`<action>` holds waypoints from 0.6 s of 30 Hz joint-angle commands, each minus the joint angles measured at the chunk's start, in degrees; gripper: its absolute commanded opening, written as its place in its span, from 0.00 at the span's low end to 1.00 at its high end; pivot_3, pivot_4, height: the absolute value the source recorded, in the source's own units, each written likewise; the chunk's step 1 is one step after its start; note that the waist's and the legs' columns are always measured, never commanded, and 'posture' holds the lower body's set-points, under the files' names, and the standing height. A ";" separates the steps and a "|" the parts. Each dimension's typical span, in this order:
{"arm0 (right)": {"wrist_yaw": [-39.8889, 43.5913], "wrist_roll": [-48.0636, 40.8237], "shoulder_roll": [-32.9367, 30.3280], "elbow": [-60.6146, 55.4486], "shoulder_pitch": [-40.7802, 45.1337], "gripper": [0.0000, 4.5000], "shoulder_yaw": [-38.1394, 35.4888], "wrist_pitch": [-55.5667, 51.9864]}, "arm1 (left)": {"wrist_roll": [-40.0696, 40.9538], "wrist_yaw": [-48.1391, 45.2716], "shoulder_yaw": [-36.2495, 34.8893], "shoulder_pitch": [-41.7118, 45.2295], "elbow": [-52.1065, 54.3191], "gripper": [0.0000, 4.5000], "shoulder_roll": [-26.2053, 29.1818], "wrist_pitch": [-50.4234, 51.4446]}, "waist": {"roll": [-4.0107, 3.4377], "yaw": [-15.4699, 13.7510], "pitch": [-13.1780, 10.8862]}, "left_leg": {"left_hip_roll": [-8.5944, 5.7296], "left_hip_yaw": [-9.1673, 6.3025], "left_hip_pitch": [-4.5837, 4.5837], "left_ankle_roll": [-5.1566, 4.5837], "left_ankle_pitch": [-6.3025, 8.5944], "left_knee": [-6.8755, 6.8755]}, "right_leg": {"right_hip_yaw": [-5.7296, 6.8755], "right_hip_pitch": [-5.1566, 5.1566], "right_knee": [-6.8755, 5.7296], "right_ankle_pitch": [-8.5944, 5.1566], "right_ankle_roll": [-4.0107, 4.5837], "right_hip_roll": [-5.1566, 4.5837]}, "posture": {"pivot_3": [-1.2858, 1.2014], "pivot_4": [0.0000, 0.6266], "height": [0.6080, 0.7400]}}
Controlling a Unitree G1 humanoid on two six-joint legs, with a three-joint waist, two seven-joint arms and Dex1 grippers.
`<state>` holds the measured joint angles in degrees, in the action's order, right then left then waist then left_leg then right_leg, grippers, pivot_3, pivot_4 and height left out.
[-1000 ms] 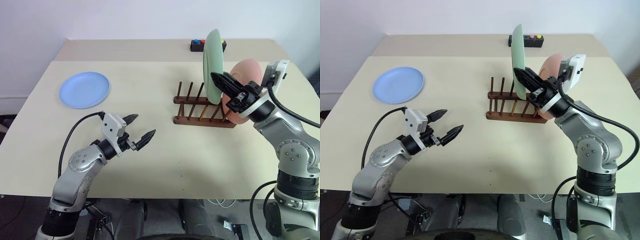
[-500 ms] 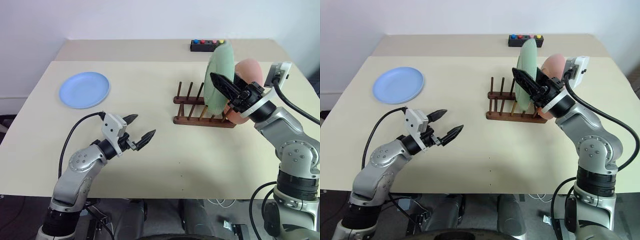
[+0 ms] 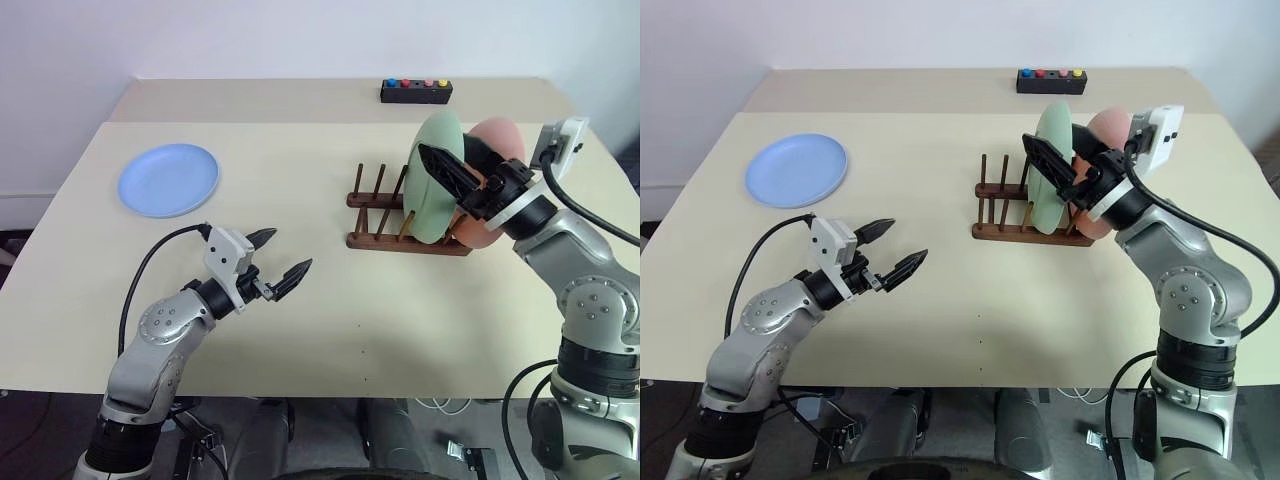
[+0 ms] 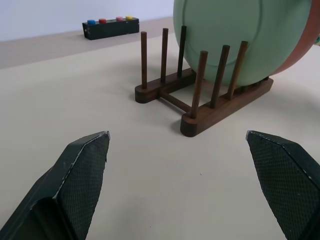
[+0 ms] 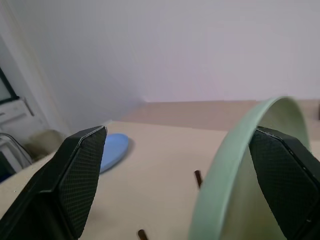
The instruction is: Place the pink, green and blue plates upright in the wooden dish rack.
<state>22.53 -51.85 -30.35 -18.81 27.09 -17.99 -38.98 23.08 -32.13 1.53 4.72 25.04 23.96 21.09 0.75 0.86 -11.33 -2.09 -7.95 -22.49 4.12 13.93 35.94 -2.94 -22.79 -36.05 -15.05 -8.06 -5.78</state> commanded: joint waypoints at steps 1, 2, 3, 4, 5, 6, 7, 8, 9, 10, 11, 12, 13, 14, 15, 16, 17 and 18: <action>0.56 1.31 -1.45 -1.14 3.34 1.00 -0.26 1.69 | 0.04 -0.14 0.25 0.56 1.53 1.00 -0.29 -0.42 | -0.01 0.01 -0.01 | 0.00 0.00 0.00 0.00 0.00 -0.01 | 0.00 0.00 0.00 0.00 0.00 0.00 | 0.52 0.24 1.00; 0.78 2.32 -1.66 -0.84 3.89 1.00 -0.17 2.25 | 0.00 -0.13 0.24 0.53 1.55 1.00 -0.34 -0.43 | -0.01 -0.01 -0.01 | 0.00 0.00 0.00 0.00 0.00 -0.01 | 0.00 -0.01 0.00 0.00 0.00 0.00 | 0.52 0.24 1.00; 0.97 3.06 -1.77 -0.65 4.23 1.00 -0.10 2.68 | -0.04 -0.14 0.23 0.51 1.57 1.00 -0.39 -0.43 | -0.01 -0.01 -0.01 | 0.00 0.00 0.00 0.00 0.00 -0.02 | 0.00 -0.01 0.01 0.00 0.00 0.00 | 0.52 0.24 1.00; 0.97 3.26 -1.80 -0.44 4.65 1.00 -0.20 2.68 | -0.03 -0.15 0.18 0.42 1.63 1.00 -0.41 -0.41 | -0.01 -0.03 -0.01 | 0.00 0.00 -0.01 0.00 0.00 -0.02 | 0.00 -0.01 0.02 0.00 0.00 0.00 | 0.52 0.24 1.00; 0.84 2.40 -1.65 -0.15 5.12 1.00 -0.57 1.92 | -0.03 -0.15 0.17 0.35 1.68 1.00 -0.44 -0.42 | -0.01 -0.05 -0.01 | 0.00 0.00 -0.01 0.00 0.00 -0.02 | 0.00 -0.01 0.02 0.00 0.00 0.00 | 0.52 0.24 1.00; 0.74 1.65 -1.49 0.03 5.40 1.00 -0.86 1.25 | -0.04 -0.15 0.17 0.30 1.71 1.00 -0.45 -0.42 | -0.01 -0.04 -0.01 | 0.00 0.00 -0.02 0.00 0.00 -0.02 | 0.00 -0.01 0.03 0.00 0.00 0.00 | 0.52 0.24 1.00; 1.24 1.97 -1.80 -0.10 5.36 1.00 -0.51 1.09 | -0.07 -0.11 0.16 0.21 1.75 1.00 -0.46 -0.45 | -0.01 -0.04 -0.01 | 0.00 0.00 -0.02 0.00 0.00 -0.02 | 0.00 -0.01 0.03 0.00 0.00 0.00 | 0.52 0.24 1.00; 1.65 2.38 -2.05 -0.22 5.27 1.00 -0.19 1.08 | -0.09 -0.09 0.15 0.16 1.78 1.00 -0.48 -0.48 | -0.01 -0.05 -0.01 | 0.00 0.00 -0.02 0.00 0.00 -0.02 | 0.00 0.00 0.03 0.00 0.00 0.00 | 0.52 0.24 1.00; 2.17 3.04 -2.19 -0.31 5.15 1.00 0.17 1.42 | -0.10 -0.05 0.14 0.19 1.73 1.00 -0.52 -0.47 | -0.01 -0.05 -0.01 | 0.00 0.00 -0.02 0.00 0.00 -0.02 | 0.00 0.00 0.03 0.00 0.00 0.00 | 0.52 0.24 1.00; 2.43 3.32 -2.16 -0.33 5.04 1.00 0.33 1.53 | -0.14 -0.02 0.16 0.18 1.72 1.00 -0.55 -0.49 | -0.01 -0.05 -0.01 | 0.00 0.00 -0.02 0.00 0.00 -0.02 | 0.00 0.00 0.03 0.00 0.00 0.00 | 0.52 0.24 1.00; 2.66 3.66 -2.08 -0.23 4.96 1.00 0.43 1.68 | -0.16 0.02 0.18 0.19 1.72 1.00 -0.60 -0.50 | -0.01 -0.05 -0.01 | 0.00 0.00 -0.02 0.00 0.00 -0.02 | 0.00 0.00 0.03 0.00 0.00 0.00 | 0.52 0.24 1.00; 2.84 3.91 -2.03 -0.16 4.90 1.00 0.50 1.78 | -0.17 0.05 0.20 0.20 1.73 1.00 -0.63 -0.51 | -0.01 -0.05 -0.01 | 0.00 0.00 -0.02 0.00 0.00 -0.02 | 0.00 0.00 0.03 0.00 0.00 0.00 | 0.52 0.24 1.00; 2.98 4.65 -2.12 -0.04 4.94 1.00 0.56 2.26 | -0.22 0.06 0.19 0.17 1.73 1.00 -0.63 -0.53 | -0.01 -0.04 -0.01 | 0.00 0.00 -0.02 0.00 0.00 -0.02 | 0.00 0.00 0.03 0.00 0.00 0.00 | 0.52 0.24 1.00; 3.21 5.33 -2.20 0.08 5.11 1.00 0.52 2.86 | -0.27 0.09 0.18 0.15 1.73 1.00 -0.62 -0.54 | -0.01 -0.05 -0.01 | 0.00 0.00 -0.02 0.00 0.00 -0.02 | 0.00 0.00 0.03 0.00 0.00 0.00 | 0.52 0.24 1.00; 3.56 5.75 -2.29 0.10 5.38 1.00 0.41 3.28 | -0.35 0.11 0.16 0.14 1.73 1.00 -0.59 -0.57 | -0.02 -0.05 -0.01 | 0.00 0.00 -0.02 0.00 0.00 -0.02 | 0.00 -0.01 0.03 0.00 0.00 0.00 | 0.52 0.24 1.00; 3.84 6.04 -2.32 0.12 5.57 1.00 0.32 3.54 | -0.40 0.13 0.16 0.13 1.72 1.00 -0.58 -0.59 | -0.02 -0.05 -0.01 | 0.00 0.00 -0.02 0.00 0.00 -0.02 | 0.00 0.00 0.03 0.00 0.00 0.00 | 0.52 0.24 1.00; 4.06 6.20 -2.29 0.12 5.68 1.00 0.27 3.66 | -0.42 0.14 0.16 0.13 1.73 1.00 -0.57 -0.60 | -0.02 -0.05 -0.01 | 0.00 0.00 -0.02 0.00 0.00 -0.02 | 0.00 0.00 0.03 0.00 0.00 0.00 | 0.52 0.24 1.00; 5.33 8.19 -3.22 -0.66 6.12 1.00 1.65 4.96 | -0.55 0.41 -0.32 0.34 1.43 1.00 -0.74 -1.14 | -0.02 -0.04 -0.01 | 0.00 0.00 -0.02 0.00 0.00 -0.02 | 0.00 0.00 0.03 0.00 0.00 0.00 | 0.52 0.24 1.00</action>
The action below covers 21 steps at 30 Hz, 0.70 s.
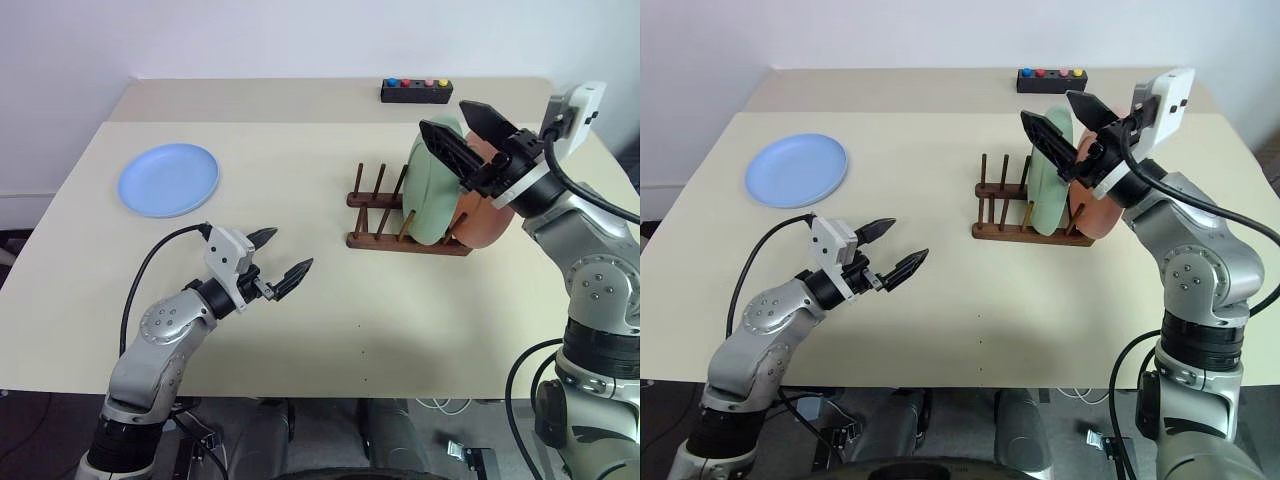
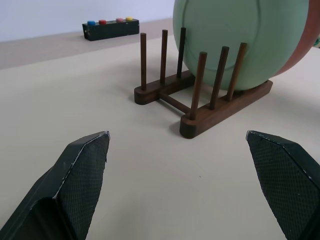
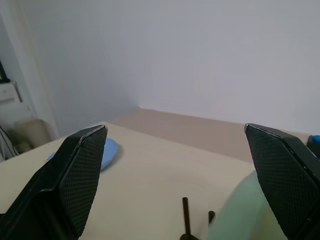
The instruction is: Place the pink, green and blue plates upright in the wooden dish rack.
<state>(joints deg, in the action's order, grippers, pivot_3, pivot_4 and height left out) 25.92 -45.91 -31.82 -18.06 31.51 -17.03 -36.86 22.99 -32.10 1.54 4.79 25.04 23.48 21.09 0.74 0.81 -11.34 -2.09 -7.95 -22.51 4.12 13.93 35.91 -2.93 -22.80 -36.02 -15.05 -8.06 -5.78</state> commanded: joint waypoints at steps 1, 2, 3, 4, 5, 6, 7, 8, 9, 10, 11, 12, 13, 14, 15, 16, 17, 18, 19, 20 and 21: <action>3.39 4.47 -2.83 -2.35 1.99 1.00 2.54 4.04 | -0.34 1.05 -1.26 0.68 0.93 1.00 -0.69 -1.60 | -0.03 0.03 -0.02 | 0.00 0.00 0.00 0.00 0.00 0.00 | 0.00 0.00 0.00 0.00 0.00 0.00 | 0.52 0.24 1.00; 5.00 7.40 -4.11 -3.46 2.17 1.00 5.10 5.58 | -0.57 2.31 -2.58 1.44 -0.07 1.00 -0.96 -1.70 | -0.05 0.04 -0.03 | 0.00 0.01 0.00 0.00 0.00 0.00 | 0.00 0.00 0.00 0.00 0.00 0.00 | 0.52 0.24 1.00; 6.11 9.39 -4.95 -4.10 2.25 1.00 6.85 6.71 | -0.74 3.21 -3.47 1.97 -0.78 1.00 -1.13 -1.71 | -0.05 0.05 -0.03 | 0.00 0.01 0.00 0.00 0.00 0.00 | 0.00 -0.01 0.00 0.00 0.00 0.00 | 0.52 0.24 1.00; 6.70 10.47 -5.32 -4.28 2.23 1.00 7.79 7.42 | -0.87 3.76 -3.93 2.28 -1.18 1.00 -1.21 -1.63 | -0.05 0.07 -0.03 | 0.00 0.01 0.00 0.00 0.00 0.00 | 0.00 -0.02 0.00 0.00 0.00 0.00 | 0.52 0.24 1.00; 8.05 13.39 -6.11 -4.88 2.25 1.00 10.50 9.38 | -2.49 6.95 -5.95 4.00 -3.82 1.00 -1.28 -1.63 | -0.05 0.09 -0.03 | 0.02 0.00 0.01 0.00 0.00 -0.01 | 0.02 -0.02 -0.01 0.00 0.00 0.00 | 0.52 0.24 1.00; 9.64 16.95 -6.95 -5.48 2.31 1.00 13.76 11.76 | -3.93 11.06 -8.84 6.28 -7.11 1.00 -1.35 -1.28 | -0.05 0.05 -0.03 | 0.02 0.00 0.01 0.00 0.00 -0.02 | 0.02 -0.03 -0.01 0.01 -0.03 0.01 | 0.52 0.24 1.00; 11.23 20.73 -7.66 -5.88 2.37 1.00 17.06 14.43 | -4.82 14.33 -11.66 8.35 -10.09 1.00 -1.01 -0.99 | -0.03 0.05 -0.04 | 0.01 0.00 0.02 0.00 0.00 -0.01 | 0.02 -0.03 -0.02 0.03 -0.08 0.01 | 0.52 0.24 1.00; 12.33 23.35 -8.02 -6.01 2.41 1.00 19.18 16.36 | -5.33 16.37 -13.43 9.72 -12.05 1.00 -0.78 -0.84 | -0.01 0.18 -0.04 | 0.02 -0.01 0.02 0.00 0.00 0.01 | 0.02 -0.04 -0.04 0.07 -0.14 0.03 | 0.52 0.24 1.00; 13.14 25.30 -8.09 -5.75 2.51 1.00 20.85 17.92 | -5.87 17.76 -14.81 10.78 -13.46 1.00 -0.23 -0.57 | -0.01 0.32 -0.04 | 0.03 -0.01 0.02 0.00 0.00 0.01 | 0.02 -0.06 -0.04 0.11 -0.21 0.05 | 0.52 0.24 1.00; 13.92 27.81 -8.01 -5.22 2.69 1.00 22.94 19.99 | -7.14 20.79 -16.80 12.43 -15.71 1.00 0.53 0.70 | -0.01 0.34 -0.04 | 0.03 -0.01 0.01 0.00 0.00 0.00 | 0.02 -0.06 -0.02 0.11 -0.21 0.05 | 0.52 0.24 1.00; 14.55 30.46 -7.63 -4.59 2.89 1.00 25.18 22.10 | -8.64 24.76 -19.21 14.36 -18.60 1.00 1.27 2.12 | -0.01 0.23 -0.04 | 0.03 0.00 0.00 0.00 0.00 -0.01 | 0.01 -0.06 0.00 0.10 -0.23 0.04 | 0.52 0.24 1.00; 14.98 33.08 -7.13 -3.86 3.04 1.00 27.24 24.31 | -10.26 29.13 -21.56 16.17 -21.26 1.00 1.89 3.62 | 0.00 0.18 -0.05 | 0.02 -0.01 -0.01 0.00 0.00 -0.02 | 0.01 -0.07 0.01 0.10 -0.24 0.04 | 0.52 0.24 1.00; 15.24 34.80 -6.44 -3.25 3.07 1.00 28.71 25.81 | -11.22 32.86 -23.85 17.91 -24.06 1.00 2.50 5.21 | 0.02 0.17 -0.05 | 0.02 -0.02 -0.02 0.00 0.00 -0.02 | 0.01 -0.08 0.00 0.10 -0.24 0.04 | 0.52 0.24 1.00; 15.41 35.78 -5.88 -2.77 3.06 1.00 29.42 26.75 | -11.74 34.99 -25.16 18.99 -25.73 1.00 2.82 6.16 | 0.04 0.15 -0.06 | 0.02 -0.03 -0.02 0.01 0.00 -0.03 | 0.02 -0.09 -0.01 0.10 -0.24 0.04 | 0.52 0.24 1.00; 15.58 36.36 -5.22 -2.30 3.09 1.00 29.89 27.43 | -11.74 36.79 -26.74 20.27 -27.85 1.00 3.10 6.99 | 0.07 0.20 -0.07 | 0.02 -0.04 -0.03 0.01 0.00 -0.03 | 0.02 -0.11 -0.02 0.10 -0.24 0.04 | 0.52 0.24 1.00; 15.69 36.88 -4.20 -1.65 3.45 1.00 30.52 27.96 | -10.88 38.20 -28.88 22.33 -31.21 1.00 3.65 7.91 | 0.08 0.19 -0.07 | 0.02 -0.04 -0.03 0.01 0.00 -0.04 | 0.02 -0.12 -0.02 0.10 -0.24 0.04 | 0.52 0.24 1.00; 15.97 37.27 -3.26 -1.09 3.77 1.00 31.01 28.46 | -10.26 38.76 -30.26 24.64 -35.43 1.00 4.69 8.65 | 0.09 0.16 -0.07 | 0.01 -0.04 -0.03 0.01 0.00 -0.04 | 0.02 -0.12 -0.02 0.11 -0.25 0.04 | 0.52 0.24 1.00; 16.21 37.68 -2.45 -0.54 4.10 1.00 31.36 28.82 | -9.93 39.00 -31.13 26.43 -38.73 1.00 5.52 9.02 | 0.16 0.08 -0.09 | 0.01 -0.04 -0.03 0.01 0.00 -0.03 | 0.02 -0.11 -0.04 0.11 -0.25 0.04 | 0.52 0.24 1.00; 16.47 38.08 -1.83 -0.04 4.36 1.00 31.53 29.17 | -9.96 38.95 -31.34 28.08 -41.95 1.00 6.29 8.66 | 0.17 0.07 -0.09 | 0.01 -0.10 -0.03 0.02 -0.01 -0.02 | 0.07 -0.12 -0.07 0.11 -0.24 0.05 | 0.52 0.24 1.00; 16.73 38.36 -1.39 0.32 4.47 1.00 31.49 29.44 | -10.42 38.73 -31.05 29.60 -45.24 1.00 7.15 7.94 | 0.17 -0.03 -0.09 | 0.01 -0.10 -0.03 0.03 -0.01 -0.02 | 0.07 -0.12 -0.08 0.11 -0.24 0.05 | 0.52 0.24 1.00; 16.93 38.66 -0.98 0.69 4.60 1.00 31.47 29.69 | -10.78 38.04 -30.48 31.23 -48.94 1.00 8.04 7.23 | 0.20 -0.10 -0.08 | -0.01 -0.11 -0.03 0.03 -0.01 0.00 | 0.07 -0.09 -0.09 0.11 -0.24 0.05 | 0.52 0.24 1.00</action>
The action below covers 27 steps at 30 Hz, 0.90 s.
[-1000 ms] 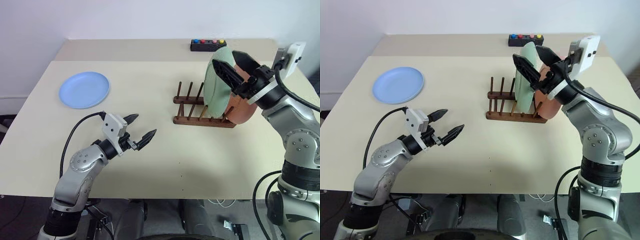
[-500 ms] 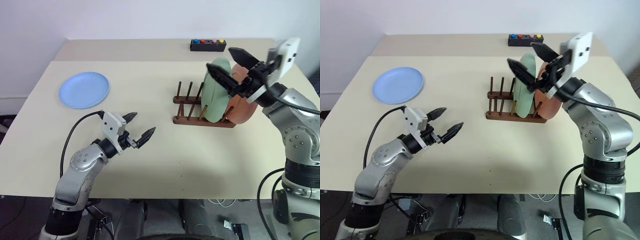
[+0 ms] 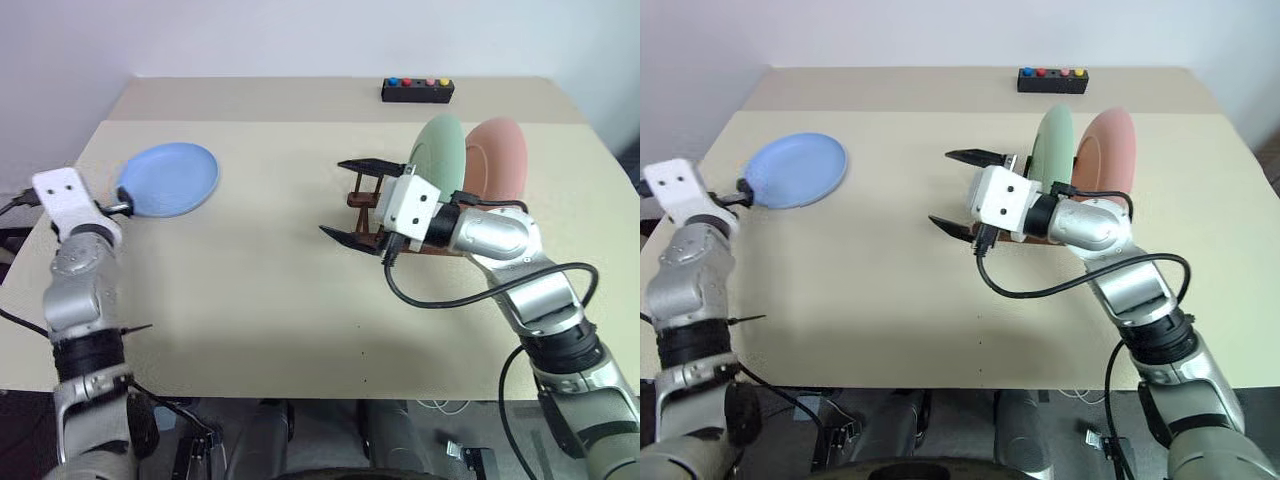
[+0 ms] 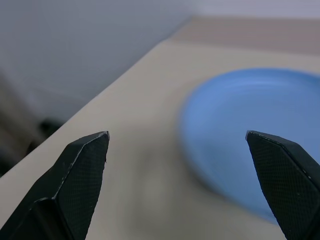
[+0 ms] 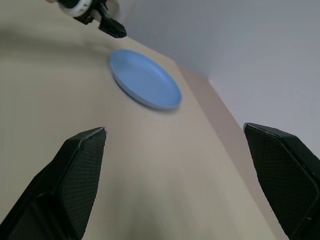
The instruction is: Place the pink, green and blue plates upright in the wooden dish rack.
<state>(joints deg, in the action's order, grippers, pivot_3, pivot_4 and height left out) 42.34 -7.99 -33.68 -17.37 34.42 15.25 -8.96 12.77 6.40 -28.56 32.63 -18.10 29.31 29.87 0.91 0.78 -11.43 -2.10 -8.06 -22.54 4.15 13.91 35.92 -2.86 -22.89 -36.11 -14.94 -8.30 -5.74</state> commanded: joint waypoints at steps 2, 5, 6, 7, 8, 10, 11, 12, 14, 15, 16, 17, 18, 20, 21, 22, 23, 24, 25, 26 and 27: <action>0.82 1.28 1.50 0.54 1.74 1.00 -0.88 2.29 | -0.14 -1.75 -0.11 7.20 -13.52 1.00 3.38 -2.30 | 0.07 -0.09 0.03 | -0.01 0.00 0.00 0.02 -0.01 0.01 | 0.00 0.02 0.02 0.01 0.00 0.00 | 0.52 0.24 1.00; 1.06 1.61 2.01 0.52 1.29 1.00 -1.19 2.63 | 0.55 -4.98 0.69 12.13 -22.32 1.00 3.90 -3.94 | 0.08 -0.08 0.03 | -0.02 -0.02 0.00 0.04 -0.02 0.00 | 0.01 0.01 0.00 0.01 -0.01 0.00 | 0.52 0.24 1.00; 1.03 1.74 2.14 0.30 1.01 1.00 -1.20 2.67 | 0.21 -5.59 1.27 13.85 -25.08 1.00 4.00 -5.09 | 0.09 0.06 0.03 | -0.02 -0.02 0.00 0.04 -0.03 0.00 | 0.01 0.00 -0.01 0.02 -0.01 0.00 | 0.52 0.24 1.00; 1.00 1.88 2.27 0.19 0.87 1.00 -1.17 2.68 | -0.08 -5.94 1.68 15.08 -27.19 1.00 4.16 -6.08 | 0.09 0.13 0.02 | -0.02 -0.02 0.00 0.05 -0.03 -0.01 | 0.01 0.00 -0.01 0.02 -0.02 0.00 | 0.52 0.24 1.00; 0.91 2.06 2.33 -0.10 0.60 1.00 -1.17 2.64 | -0.43 -6.24 2.22 16.32 -29.06 1.00 4.25 -7.10 | 0.11 0.17 0.02 | -0.02 -0.02 0.00 0.05 -0.03 -0.02 | 0.01 -0.01 -0.01 0.02 -0.02 0.00 | 0.52 0.24 1.00; 0.76 2.22 2.38 -0.85 -0.05 1.00 -1.38 2.34 | -0.43 -6.96 2.84 18.05 -31.48 1.00 4.23 -8.88 | 0.11 0.33 0.02 | -0.02 -0.01 -0.01 0.05 -0.03 -0.04 | 0.01 -0.04 -0.01 0.02 -0.02 0.00 | 0.52 0.24 1.00; 0.69 2.25 2.41 -1.14 -0.29 1.00 -1.50 2.14 | -0.25 -7.21 3.00 18.73 -32.46 1.00 4.17 -9.62 | 0.11 0.43 0.02 | -0.01 -0.01 -0.01 0.05 -0.03 -0.04 | 0.00 -0.05 -0.02 0.02 -0.02 0.00 | 0.52 0.24 1.00; 0.63 2.26 2.42 -1.46 -0.59 1.00 -1.62 1.94 | -0.26 -7.35 3.38 19.26 -33.44 1.00 4.04 -9.95 | 0.11 0.47 0.02 | -0.01 -0.01 -0.01 0.05 -0.03 -0.07 | 0.00 -0.08 -0.02 0.02 -0.01 0.00 | 0.52 0.24 1.00; 0.55 2.35 2.39 -1.88 -1.08 1.00 -1.77 1.80 | -0.51 -7.53 4.14 20.06 -35.25 1.00 3.77 -10.28 | 0.11 0.47 0.02 | -0.01 0.00 -0.01 0.06 -0.03 -0.12 | -0.01 -0.12 -0.03 0.02 -0.01 0.00 | 0.52 0.24 1.00; 0.53 2.40 2.39 -1.98 -1.21 1.00 -1.81 1.78 | -0.59 -7.58 4.41 20.34 -35.92 1.00 3.71 -10.43 | 0.11 0.45 0.02 | -0.01 0.01 -0.01 0.06 -0.03 -0.14 | -0.01 -0.13 -0.03 0.02 -0.01 0.00 | 0.52 0.24 1.00; 0.53 2.43 2.40 -2.04 -1.29 1.00 -1.83 1.76 | -0.60 -7.62 4.62 20.61 -36.51 1.00 3.64 -10.57 | 0.11 0.43 0.02 | -0.01 0.01 -0.01 0.06 -0.04 -0.17 | -0.01 -0.14 -0.03 0.02 -0.01 0.00 | 0.52 0.24 1.00; 0.51 2.49 2.49 -1.79 -1.21 1.00 -1.82 1.79 | -0.63 -7.34 4.90 21.16 -37.55 1.00 3.43 -10.57 | 0.11 0.42 0.02 | -0.01 0.01 -0.01 0.06 -0.04 -0.18 | -0.01 -0.14 -0.03 0.02 -0.01 0.00 | 0.52 0.24 1.00; 0.51 2.55 2.54 -1.63 -1.15 1.00 -1.80 1.78 | -0.68 -6.51 5.09 21.72 -38.61 0.94 3.22 -10.37 | 0.11 0.41 0.02 | -0.01 0.01 -0.01 0.06 -0.04 -0.18 | -0.01 -0.15 -0.03 0.02 -0.01 0.00 | 0.52 0.24 1.00; 0.59 2.68 2.64 -1.07 -0.91 1.00 -1.80 1.94 | -0.61 -5.51 5.26 22.62 -40.28 0.82 2.92 -10.60 | 0.11 0.32 0.02 | -0.01 0.00 -0.02 0.06 -0.04 -0.18 | -0.01 -0.15 -0.03 0.02 -0.01 0.00 | 0.52 0.24 1.00; 0.65 2.70 2.64 -1.03 -0.95 1.00 -1.84 1.99 | -0.52 -4.72 5.13 22.89 -40.79 0.71 2.81 -10.68 | 0.11 0.30 0.02 | -0.01 0.00 -0.02 0.06 -0.04 -0.18 | -0.01 -0.15 -0.03 0.02 -0.01 0.00 | 0.52 0.24 1.00; 0.69 2.73 2.63 -1.09 -1.04 1.00 -1.87 2.00 | -0.26 -4.11 4.83 23.07 -41.15 0.61 2.67 -10.90 | 0.12 0.30 0.02 | -0.01 0.00 -0.03 0.07 -0.04 -0.18 | -0.01 -0.15 -0.04 0.02 -0.01 0.00 | 0.52 0.24 1.00; 0.74 2.75 2.64 -1.00 -1.03 1.00 -1.88 2.05 | -0.10 -3.64 4.64 23.28 -41.57 0.51 2.58 -11.13 | 0.12 0.30 0.03 | -0.01 0.00 -0.03 0.07 -0.04 -0.18 | -0.01 -0.15 -0.04 0.02 -0.01 0.00 | 0.52 0.24 1.00; 0.78 2.79 2.54 -1.12 -1.26 1.00 -1.93 2.13 | 0.67 -2.88 3.79 23.41 -41.91 0.38 2.35 -11.29 | 0.12 0.30 0.03 | -0.01 0.00 -0.03 0.07 -0.04 -0.17 | -0.01 -0.15 -0.04 0.02 -0.01 0.00 | 0.52 0.24 1.00; 0.81 2.83 2.42 -1.14 -1.46 1.00 -1.99 2.24 | 1.23 -2.45 3.21 23.44 -42.16 0.28 2.17 -11.69 | 0.12 0.33 0.03 | -0.01 0.00 -0.03 0.07 -0.04 -0.17 | -0.01 -0.15 -0.04 0.02 -0.02 0.00 | 0.52 0.24 1.00; 0.84 2.86 2.34 -1.14 -1.59 1.00 -2.04 2.32 | 1.61 -2.16 2.89 23.45 -42.34 0.18 2.07 -12.00 | 0.12 0.33 0.03 | -0.01 0.00 -0.03 0.07 -0.04 -0.18 | -0.01 -0.15 -0.04 0.02 -0.01 0.00 | 0.52 0.24 1.00; 0.87 2.89 2.29 -1.11 -1.73 1.00 -2.09 2.44 | 1.77 -2.12 2.78 23.45 -42.51 0.09 2.05 -12.25 | 0.12 0.32 0.03 | -0.01 0.00 -0.03 0.08 -0.04 -0.18 | -0.01 -0.15 -0.04 0.02 -0.01 0.00 | 0.52 0.24 1.00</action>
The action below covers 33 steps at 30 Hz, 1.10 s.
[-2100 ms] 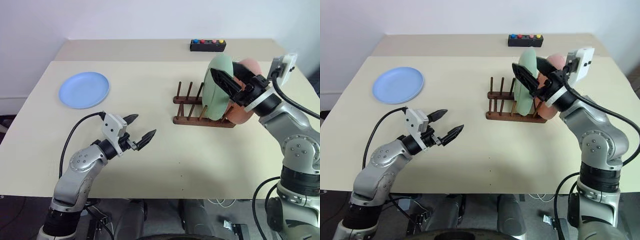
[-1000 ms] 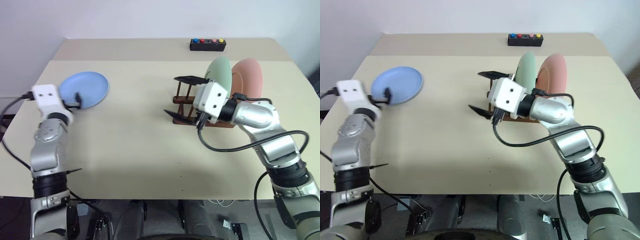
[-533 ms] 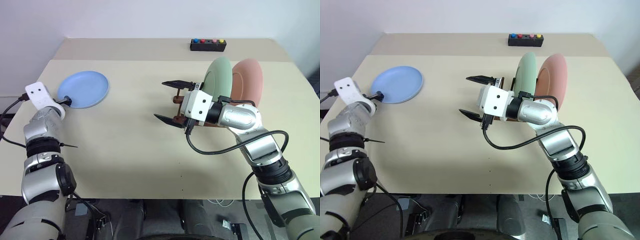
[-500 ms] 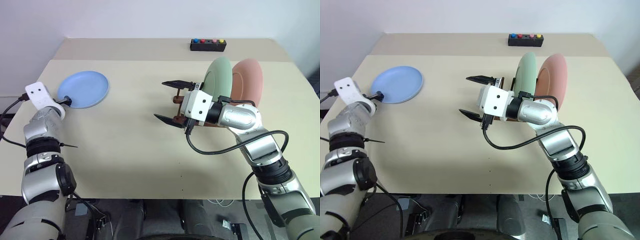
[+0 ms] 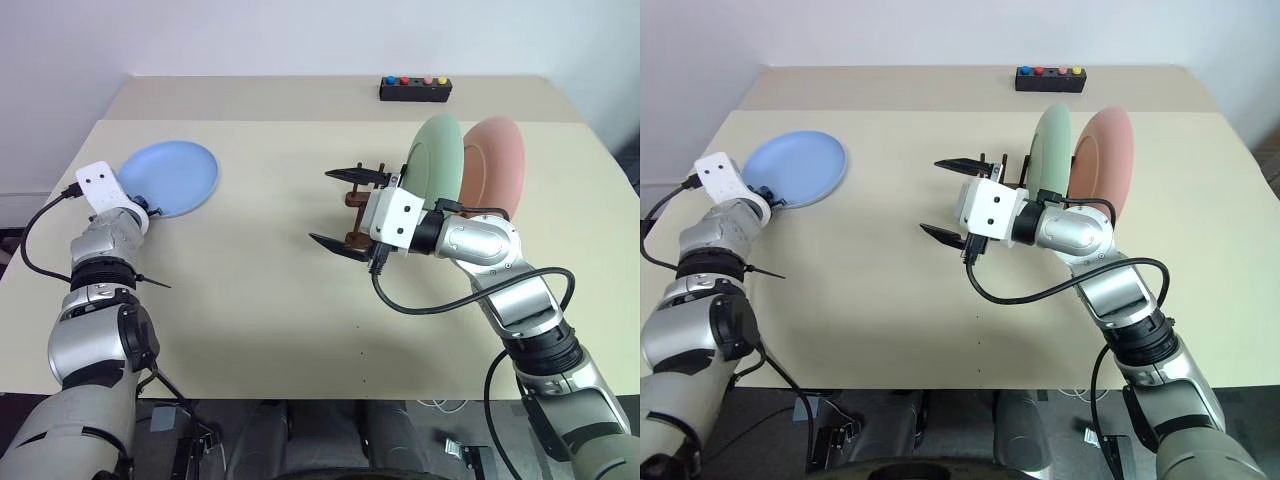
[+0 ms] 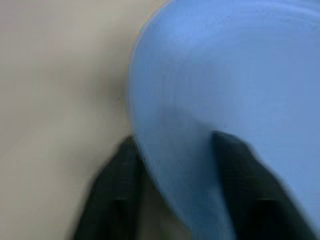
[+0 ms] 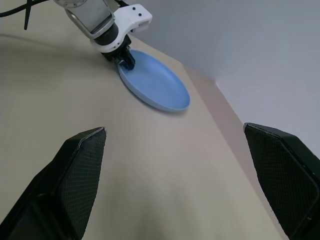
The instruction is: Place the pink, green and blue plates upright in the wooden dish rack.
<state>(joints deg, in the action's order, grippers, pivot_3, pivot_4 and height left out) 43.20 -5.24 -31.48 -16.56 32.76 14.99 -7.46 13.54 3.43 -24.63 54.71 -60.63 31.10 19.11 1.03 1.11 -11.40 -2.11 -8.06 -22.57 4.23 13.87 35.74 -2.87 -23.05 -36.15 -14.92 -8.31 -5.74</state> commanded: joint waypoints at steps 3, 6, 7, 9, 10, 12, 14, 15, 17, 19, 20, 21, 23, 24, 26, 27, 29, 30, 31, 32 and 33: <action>0.08 0.25 0.13 -1.71 -0.20 1.00 -1.80 1.14 | 1.36 0.90 -1.38 1.20 -0.18 0.02 0.27 -1.97 | -0.01 -0.05 0.01 | 0.00 0.01 0.01 0.02 -0.01 0.01 | 0.00 0.01 -0.02 0.00 0.00 -0.01 | 0.52 0.24 1.00; 0.10 0.76 -0.09 -1.76 -0.78 1.00 -1.64 1.62 | 2.01 -0.38 -1.60 0.72 2.04 0.02 -0.24 -4.17 | 0.00 -0.04 0.01 | 0.00 0.00 0.01 0.09 -0.05 0.01 | 0.00 0.01 -0.05 0.01 0.01 0.00 | 0.52 0.24 1.00; 0.12 0.87 -0.11 -1.73 -0.85 1.00 -1.65 1.71 | 2.29 -0.65 -1.72 0.65 2.65 0.02 -0.42 -4.97 | 0.00 -0.05 0.01 | 0.00 0.00 0.01 0.10 -0.06 0.01 | 0.00 0.01 -0.05 0.01 0.01 -0.01 | 0.52 0.24 1.00; -0.04 1.73 -0.24 -1.18 -0.54 1.00 -1.61 2.29 | 2.18 -4.49 0.66 -1.69 12.83 0.02 -2.50 -9.87 | 0.00 -0.10 0.01 | 0.00 0.00 0.01 0.13 -0.08 0.01 | 0.00 0.01 -0.06 0.01 0.01 0.00 | 0.52 0.24 1.00; -0.12 2.17 -0.31 -0.88 -0.33 1.00 -1.63 2.73 | 1.55 -6.30 3.05 -3.67 20.79 0.02 -3.84 -11.49 | 0.02 -0.23 0.01 | 0.00 0.00 -0.01 0.15 -0.09 0.01 | 0.00 0.01 -0.05 0.02 0.01 -0.01 | 0.52 0.24 1.00; -0.10 2.58 -0.33 -0.63 -0.21 1.00 -1.85 3.31 | 0.76 -7.54 5.59 -6.48 30.85 0.02 -5.54 -12.24 | 0.03 -0.56 0.01 | 0.00 -0.04 -0.14 0.23 -0.13 0.01 | 0.00 -0.06 -0.03 0.05 0.01 -0.01 | 0.52 0.24 1.00; -0.69 4.14 -0.45 0.09 0.19 1.00 -1.86 5.05 | 0.70 -5.99 7.32 -8.46 41.49 0.02 -8.16 -10.83 | 0.03 -0.51 0.01 | 0.00 -0.11 -0.43 0.43 -0.25 0.17 | 0.04 -0.27 -0.04 0.11 -0.01 -0.01 | 0.52 0.24 1.00; -1.16 5.43 -0.59 0.67 0.49 1.00 -1.70 6.27 | 0.06 -5.02 8.49 -9.14 46.31 0.02 -9.38 -10.09 | 0.03 -0.38 0.01 | -0.01 -0.10 -0.57 0.44 -0.25 0.24 | 0.03 -0.38 -0.02 0.19 -0.03 -0.01 | 0.52 0.24 1.00; -1.98 7.90 -0.80 1.71 0.89 1.00 -1.43 8.59 | -2.28 -3.54 11.28 -10.19 53.69 0.02 -10.86 -7.92 | 0.03 -0.29 0.01 | -0.02 -0.07 -0.66 0.44 -0.25 0.34 | 0.01 -0.42 0.03 0.26 -0.08 -0.01 | 0.52 0.24 1.00; -3.40 10.57 -0.54 3.69 2.08 1.00 -1.19 10.67 | -3.57 -0.68 13.60 -10.22 60.66 0.02 -13.59 -4.79 | 0.02 -0.06 0.01 | -0.02 -0.06 -0.63 0.43 -0.25 0.33 | 0.01 -0.42 0.02 0.27 -0.08 -0.01 | 0.52 0.24 1.00; -3.86 11.40 -0.37 4.42 2.49 1.00 -1.16 11.39 | -3.80 0.30 14.06 -10.18 62.77 0.02 -14.53 -3.50 | 0.02 -0.02 0.01 | -0.01 -0.06 -0.61 0.40 -0.24 0.31 | 0.01 -0.42 0.00 0.28 -0.07 0.00 | 0.52 0.24 1.00; -4.98 12.92 -0.21 5.49 3.21 1.00 -1.17 12.39 | -4.13 1.42 15.05 -10.04 65.70 0.02 -16.05 -2.04 | 0.02 -0.02 0.01 | -0.01 -0.06 -0.61 0.36 -0.22 0.31 | 0.01 -0.42 0.00 0.28 -0.07 0.00 | 0.52 0.24 1.00; -7.16 15.73 0.05 7.56 4.67 1.00 -1.20 14.22 | -6.65 1.80 18.39 -10.05 70.09 0.02 -17.16 0.14 | 0.02 -0.03 0.01 | -0.01 -0.06 -0.61 0.34 -0.21 0.32 | 0.01 -0.42 -0.01 0.28 -0.07 0.00 | 0.52 0.24 1.00; -8.29 17.44 -0.01 8.59 5.48 1.00 -1.08 15.44 | -7.74 1.28 20.39 -10.12 72.24 0.02 -17.50 1.26 | 0.02 -0.06 0.01 | -0.02 -0.06 -0.61 0.34 -0.21 0.33 | 0.01 -0.42 0.00 0.28 -0.07 0.00 | 0.52 0.24 1.00; -9.51 19.47 0.03 10.01 6.50 1.00 -0.83 16.97 | -8.36 1.10 22.20 -10.01 74.87 0.02 -18.57 3.77 | 0.02 -0.15 0.01 | -0.02 -0.06 -0.62 0.40 -0.24 0.32 | 0.01 -0.42 0.00 0.28 -0.07 0.00 | 0.52 0.24 1.00; -10.02 20.27 0.12 10.43 6.83 1.00 -0.75 17.53 | -8.04 1.15 22.48 -9.94 75.98 0.02 -19.35 4.86 | 0.02 -0.17 0.01 | -0.02 -0.06 -0.62 0.45 -0.27 0.32 | 0.01 -0.42 0.01 0.28 -0.07 0.00 | 0.52 0.24 1.00; -10.88 21.54 0.39 11.18 7.39 1.00 -0.67 18.35 | -7.84 1.08 22.97 -9.81 77.73 0.02 -20.58 6.70 | 0.02 -0.16 0.01 | -0.02 -0.05 -0.62 0.47 -0.28 0.32 | 0.01 -0.41 0.02 0.28 -0.06 0.00 | 0.52 0.24 1.00; -11.39 22.44 0.41 11.49 7.63 1.00 -0.61 18.82 | -7.59 0.91 23.37 -9.81 78.69 0.02 -21.30 7.74 | 0.02 -0.12 0.01 | -0.02 -0.06 -0.62 0.47 -0.28 0.32 | 0.01 -0.41 0.01 0.28 -0.06 0.00 | 0.52 0.24 1.00; -11.91 23.41 0.37 11.96 7.90 1.00 -0.53 19.29 | -7.28 0.70 23.94 -9.84 79.57 0.02 -22.09 8.78 | 0.02 -0.11 0.01 | -0.02 -0.05 -0.62 0.46 -0.28 0.32 | 0.01 -0.41 0.01 0.28 -0.06 0.01 | 0.52 0.24 1.00; -12.24 24.10 0.37 12.20 8.02 1.00 -0.50 19.61 | -7.11 0.51 24.27 -9.91 80.28 0.02 -22.66 9.60 | 0.02 -0.14 0.01 | -0.02 -0.05 -0.62 0.46 -0.28 0.32 | 0.01 -0.41 0.01 0.28 -0.06 0.01 | 0.52 0.24 1.00; -12.50 24.73 0.34 12.57 8.10 1.00 -0.48 19.93 | -7.26 0.33 24.67 -9.98 80.76 0.02 -23.10 10.35 | 0.02 -0.16 0.01 | -0.02 -0.05 -0.62 0.46 -0.28 0.33 | 0.01 -0.41 0.01 0.28 -0.06 0.01 | 0.52 0.24 1.00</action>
<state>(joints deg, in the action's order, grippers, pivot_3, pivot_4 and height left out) 32.09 18.17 -31.45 -3.33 39.05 15.12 11.04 6.35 3.92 -0.61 44.38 16.53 8.38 28.57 1.05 0.95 -11.38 -2.13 -8.11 -23.19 4.69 13.59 36.07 -2.86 -23.46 -36.14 -14.63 -8.37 -5.73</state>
